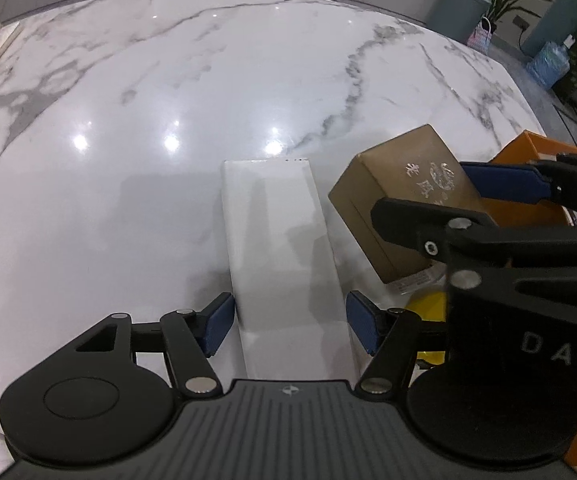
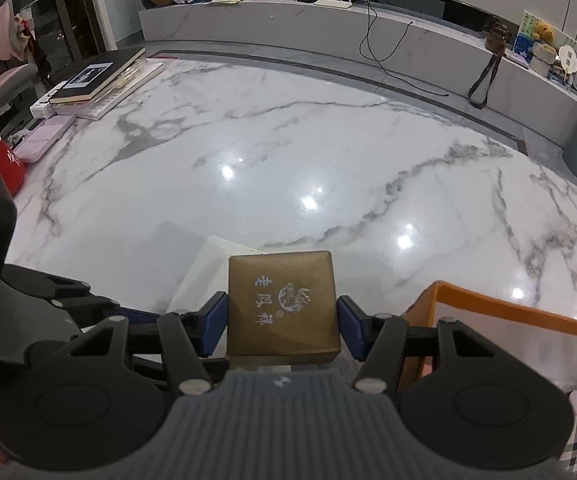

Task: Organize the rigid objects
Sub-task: 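Lift the brown cube with the right tool while the left tool moves over the white foam block, then grasp and lift the white foam block with the left tool while the right tool holds the cube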

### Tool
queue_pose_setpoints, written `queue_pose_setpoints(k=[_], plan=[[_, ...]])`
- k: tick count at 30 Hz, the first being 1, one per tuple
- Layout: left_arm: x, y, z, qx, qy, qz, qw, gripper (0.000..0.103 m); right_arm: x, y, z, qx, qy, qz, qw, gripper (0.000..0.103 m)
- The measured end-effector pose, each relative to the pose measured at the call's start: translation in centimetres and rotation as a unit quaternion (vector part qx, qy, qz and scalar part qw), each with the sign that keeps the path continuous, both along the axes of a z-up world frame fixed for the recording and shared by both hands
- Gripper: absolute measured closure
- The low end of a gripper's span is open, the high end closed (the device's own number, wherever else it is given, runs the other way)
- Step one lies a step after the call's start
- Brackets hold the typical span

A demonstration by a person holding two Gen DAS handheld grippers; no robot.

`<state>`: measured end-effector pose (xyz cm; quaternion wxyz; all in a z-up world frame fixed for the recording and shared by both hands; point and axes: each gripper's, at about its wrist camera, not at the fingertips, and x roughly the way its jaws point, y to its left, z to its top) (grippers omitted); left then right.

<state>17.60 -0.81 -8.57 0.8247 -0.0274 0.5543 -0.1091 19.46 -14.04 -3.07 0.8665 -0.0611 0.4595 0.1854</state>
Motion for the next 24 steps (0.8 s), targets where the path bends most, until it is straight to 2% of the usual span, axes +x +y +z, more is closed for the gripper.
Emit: queue_pose_setpoints(k=[5,9,15,17,18,24], plan=[[0.1,-0.8,-0.3,0.027,-0.020,-0.006,0.9994,0.024,0.5,0.0,0.4,-0.002,-0.006,-0.002,1.000,0.045],[0.8,-0.5,-0.8,0.016,-0.023,0.003,0.9996,0.023,0.7,0.0,0.5,-0.006,-0.014,0.002,1.000,0.045],[1.0,-1.1,-1.4,0.030,-0.036,-0.003,0.9989,0.021,1.1,0.1,0.0,-0.005,-0.014,0.004,1.000,0.045],[1.0,-1.3,-1.5,0.037,-0.043,-0.006,0.9984,0.021,1.2,0.1,-0.2,-0.004,-0.014,0.004,1.000,0.045],[0.9,-1.4,-1.5,0.037,-0.045,-0.009,0.9983,0.026,1.2,0.2,-0.3,-0.004,-0.014,0.004,1.000,0.045],[0.6,-1.2,-1.3,0.036,-0.048,-0.006,0.9982,0.029,0.8,0.3,0.0,-0.008,-0.031,0.010,0.999,0.045]])
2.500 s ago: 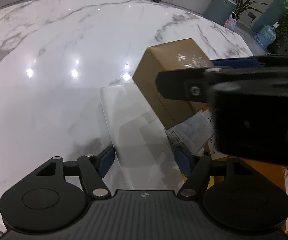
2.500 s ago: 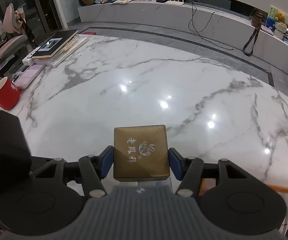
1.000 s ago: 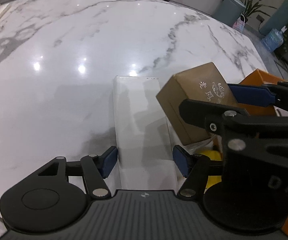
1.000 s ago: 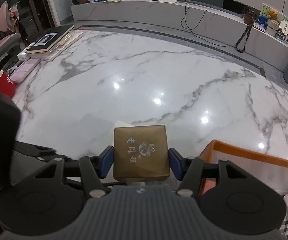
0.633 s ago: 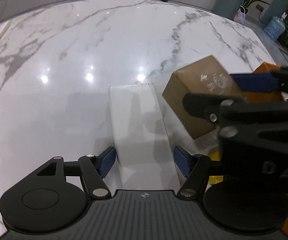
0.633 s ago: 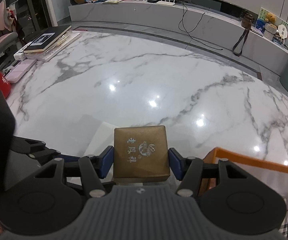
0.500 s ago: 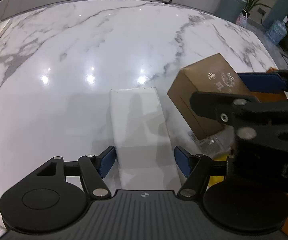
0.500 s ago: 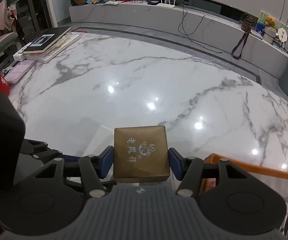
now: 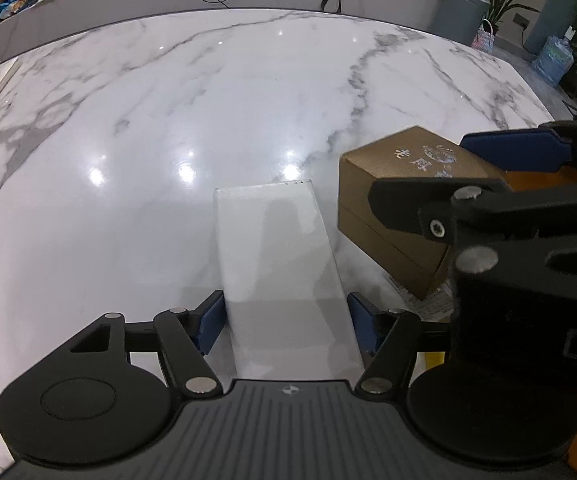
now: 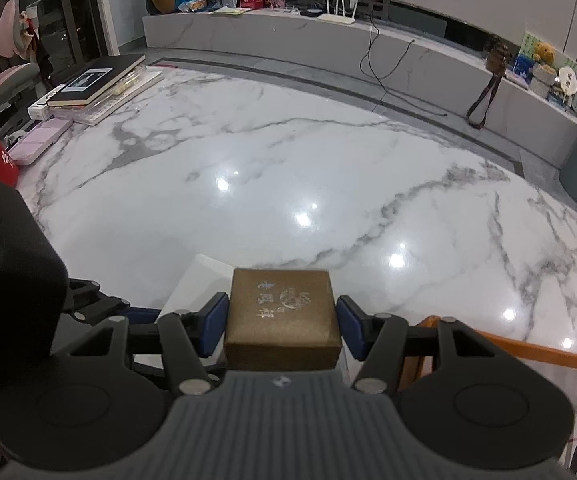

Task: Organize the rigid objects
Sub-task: 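Grasp and lift the white foam block with the left tool while the right tool holds the cube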

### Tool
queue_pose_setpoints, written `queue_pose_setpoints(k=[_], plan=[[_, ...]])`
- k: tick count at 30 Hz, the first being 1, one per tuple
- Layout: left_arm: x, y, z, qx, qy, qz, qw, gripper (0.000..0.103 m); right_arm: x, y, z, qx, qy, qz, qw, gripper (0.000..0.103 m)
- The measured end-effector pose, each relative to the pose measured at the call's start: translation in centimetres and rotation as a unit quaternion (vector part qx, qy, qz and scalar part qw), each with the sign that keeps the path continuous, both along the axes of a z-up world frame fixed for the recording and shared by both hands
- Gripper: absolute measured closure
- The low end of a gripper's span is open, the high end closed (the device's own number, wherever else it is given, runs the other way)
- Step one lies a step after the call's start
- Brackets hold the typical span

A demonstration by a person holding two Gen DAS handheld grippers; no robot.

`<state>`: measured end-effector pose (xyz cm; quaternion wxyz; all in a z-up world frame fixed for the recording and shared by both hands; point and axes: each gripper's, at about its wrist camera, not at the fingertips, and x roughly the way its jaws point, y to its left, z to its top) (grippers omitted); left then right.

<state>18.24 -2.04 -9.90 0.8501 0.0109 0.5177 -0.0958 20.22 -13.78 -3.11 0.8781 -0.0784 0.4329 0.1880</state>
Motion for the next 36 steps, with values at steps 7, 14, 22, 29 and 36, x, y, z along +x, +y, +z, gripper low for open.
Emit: queue_pose_setpoints(k=[7,14,22,29,36], plan=[[-0.9,1.0,0.8,-0.007,-0.014,0.012,0.9998,0.031,-0.8,0.0,0.8,0.004,-0.022,0.002,1.000,0.045],[-1.9,1.7,2.7,-0.025,-0.031,0.023,0.9989,0.032,-1.8,-0.8,1.9,0.008,-0.042,-0.016,0.999,0.045],[-2.9,1.7,5.1,-0.048,-0.043,0.021,0.9977,0.032,-3.6,-3.0,4.1,0.044,-0.063,-0.044,0.996,0.045],[-3.6,0.3,8.5,-0.065,-0.078,-0.011,0.9948,0.032,-5.4,-6.5,6.2,0.072,-0.081,-0.066,0.992,0.045],[-5.1,-2.9,12.7,-0.060,-0.126,-0.080,0.9869,0.032,-6.5,-10.5,8.2,0.088,-0.083,-0.087,0.989,0.045]])
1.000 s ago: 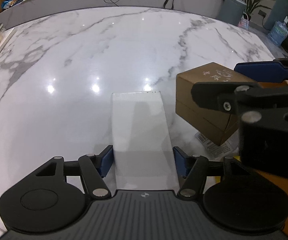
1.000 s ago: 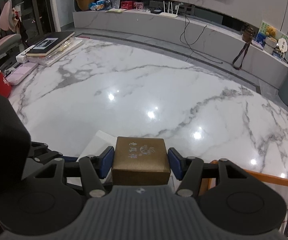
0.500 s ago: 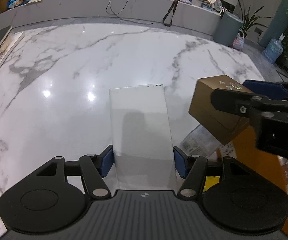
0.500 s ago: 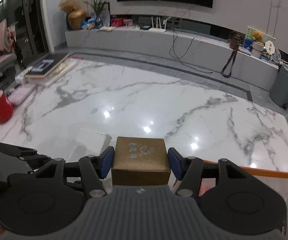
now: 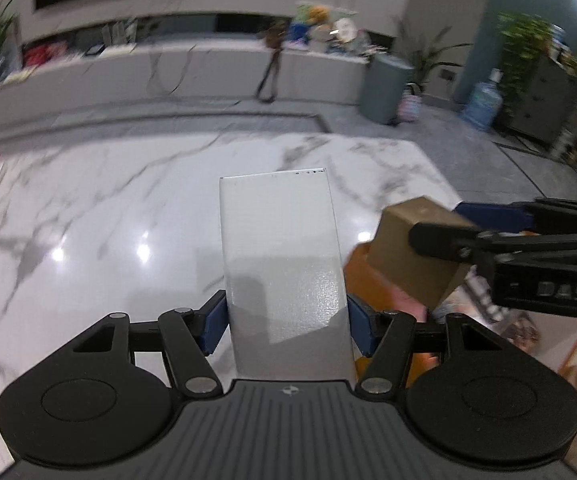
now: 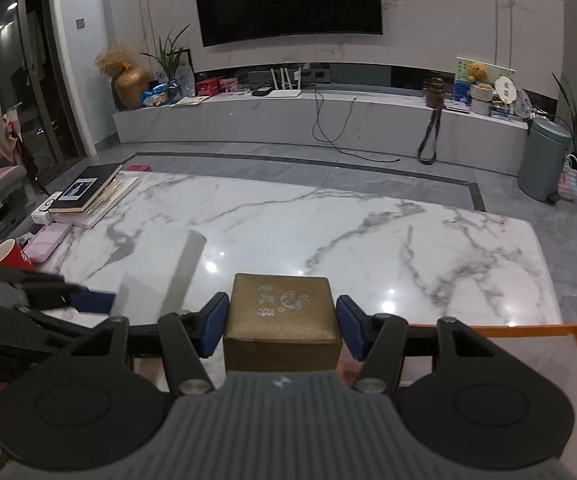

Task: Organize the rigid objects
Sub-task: 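Grasp and lift the white foam block with the left tool while the right tool holds the cube, then carry the white block and brown cube over the orange box with both tools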

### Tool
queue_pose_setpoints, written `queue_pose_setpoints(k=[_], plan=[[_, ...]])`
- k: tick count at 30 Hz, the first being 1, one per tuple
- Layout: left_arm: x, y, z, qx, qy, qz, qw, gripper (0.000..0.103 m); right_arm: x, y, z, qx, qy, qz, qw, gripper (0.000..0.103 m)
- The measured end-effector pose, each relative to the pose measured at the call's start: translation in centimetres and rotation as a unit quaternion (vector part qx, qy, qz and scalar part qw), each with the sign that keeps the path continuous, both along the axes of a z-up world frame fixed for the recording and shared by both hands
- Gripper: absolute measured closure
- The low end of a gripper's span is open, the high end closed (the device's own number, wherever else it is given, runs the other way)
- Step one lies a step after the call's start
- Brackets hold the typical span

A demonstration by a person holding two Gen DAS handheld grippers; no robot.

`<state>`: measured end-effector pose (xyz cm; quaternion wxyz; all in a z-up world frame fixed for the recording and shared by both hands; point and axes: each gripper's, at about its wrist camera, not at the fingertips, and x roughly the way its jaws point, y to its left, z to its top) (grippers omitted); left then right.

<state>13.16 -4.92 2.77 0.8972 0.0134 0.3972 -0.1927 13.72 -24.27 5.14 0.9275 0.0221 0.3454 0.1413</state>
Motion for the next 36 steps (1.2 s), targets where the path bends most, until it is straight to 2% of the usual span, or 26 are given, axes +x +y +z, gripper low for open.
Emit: queue_pose_setpoints(k=[7,12,18,21,25,31,33,36], plan=[[-1.0,-5.4,3.2,0.027,-0.054,-0.090,0.9941,0.032,-1.3,-4.4,0.4,-0.004,0.008,-0.025,1.000,0.045],[-1.4,-10.5,3.8,0.054,-0.079,-0.172,0.9804,0.032,-2.3,-7.8,0.7,-0.013,0.006,-0.051,0.999,0.045],[-1.8,-15.5,2.3,0.091,-0.075,-0.256,0.9595,0.032,-3.6,-12.1,-0.1,-0.012,0.032,-0.079,0.996,0.045],[-2.3,-17.2,0.8,0.123,-0.067,-0.302,0.9429,0.032,-4.3,-14.0,-1.1,-0.014,0.046,-0.091,0.995,0.045],[-2.4,-18.8,-1.8,0.167,-0.048,-0.369,0.9129,0.032,-4.9,-15.9,-2.6,-0.007,0.065,-0.112,0.992,0.045],[-2.3,-19.7,-5.6,0.213,-0.007,-0.442,0.8714,0.032,-4.7,-17.4,-4.1,0.009,0.084,-0.120,0.989,0.045],[-2.2,-19.7,-6.6,0.219,0.011,-0.457,0.8622,0.032,-4.7,-17.2,-4.4,0.009,0.088,-0.112,0.990,0.045],[-1.8,-20.0,-7.6,0.217,0.043,-0.467,0.8560,0.033,-4.4,-16.7,-5.1,0.009,0.097,-0.099,0.990,0.044]])
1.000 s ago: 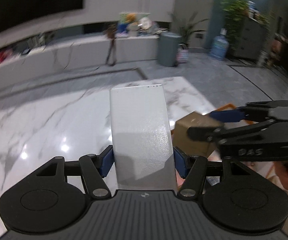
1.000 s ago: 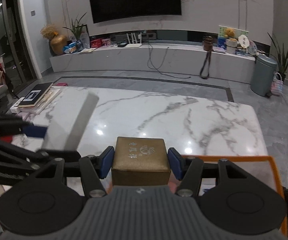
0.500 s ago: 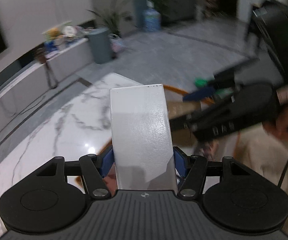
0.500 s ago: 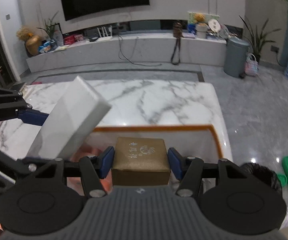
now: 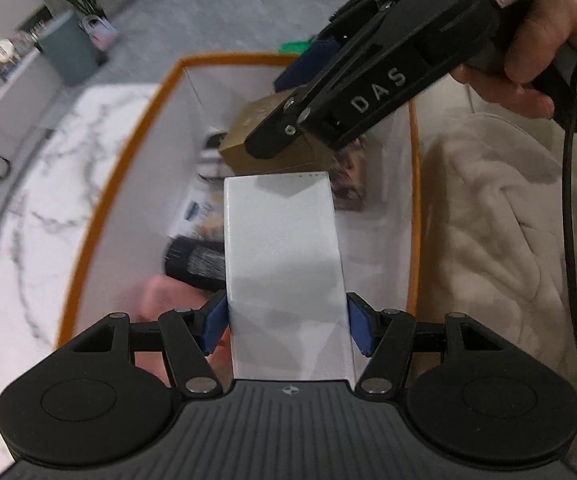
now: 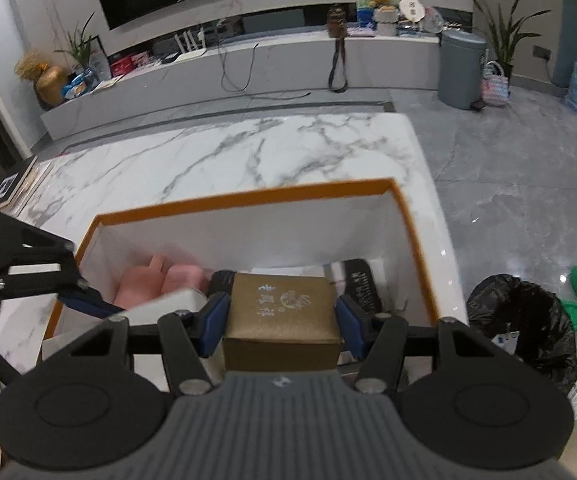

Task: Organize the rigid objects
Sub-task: 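Carry the white block and brown cube over the orange box with both tools, then lower the white block into the box and open the left tool while the right tool lowers the cube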

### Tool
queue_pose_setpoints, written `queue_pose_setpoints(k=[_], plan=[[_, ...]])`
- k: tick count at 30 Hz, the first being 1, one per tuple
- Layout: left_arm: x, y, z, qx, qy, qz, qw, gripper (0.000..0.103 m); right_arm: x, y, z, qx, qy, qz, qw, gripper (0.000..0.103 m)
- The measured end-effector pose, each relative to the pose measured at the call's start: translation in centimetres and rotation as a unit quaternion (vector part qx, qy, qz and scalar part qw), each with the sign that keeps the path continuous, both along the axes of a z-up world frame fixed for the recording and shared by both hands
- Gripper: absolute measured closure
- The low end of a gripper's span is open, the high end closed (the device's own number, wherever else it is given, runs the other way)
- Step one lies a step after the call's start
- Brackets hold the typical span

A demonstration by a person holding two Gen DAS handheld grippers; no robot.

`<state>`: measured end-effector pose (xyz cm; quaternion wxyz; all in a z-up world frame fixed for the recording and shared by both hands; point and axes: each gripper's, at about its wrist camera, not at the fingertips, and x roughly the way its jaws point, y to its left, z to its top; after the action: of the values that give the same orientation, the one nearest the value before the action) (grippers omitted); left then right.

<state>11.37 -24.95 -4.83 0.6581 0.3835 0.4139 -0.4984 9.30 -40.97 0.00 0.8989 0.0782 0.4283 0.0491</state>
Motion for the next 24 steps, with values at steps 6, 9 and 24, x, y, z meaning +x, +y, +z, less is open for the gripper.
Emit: queue_pose_setpoints(k=[6,9,24], plan=[[1.3,-0.7,-1.5,0.020,0.042,-0.022,0.9987,0.034,0.5,0.6,-1.3,-0.005,0.012,0.015,1.000,0.045],[1.6,-1.1,-2.2,0.026,0.064,-0.027,0.9973,0.034,0.7,0.6,-1.8,-0.003,0.022,0.019,1.000,0.045],[3.3,0.8,-3.5,-0.016,0.150,0.025,0.9882,0.033,0.6,1.5,-3.5,-0.024,0.057,0.036,0.997,0.045]])
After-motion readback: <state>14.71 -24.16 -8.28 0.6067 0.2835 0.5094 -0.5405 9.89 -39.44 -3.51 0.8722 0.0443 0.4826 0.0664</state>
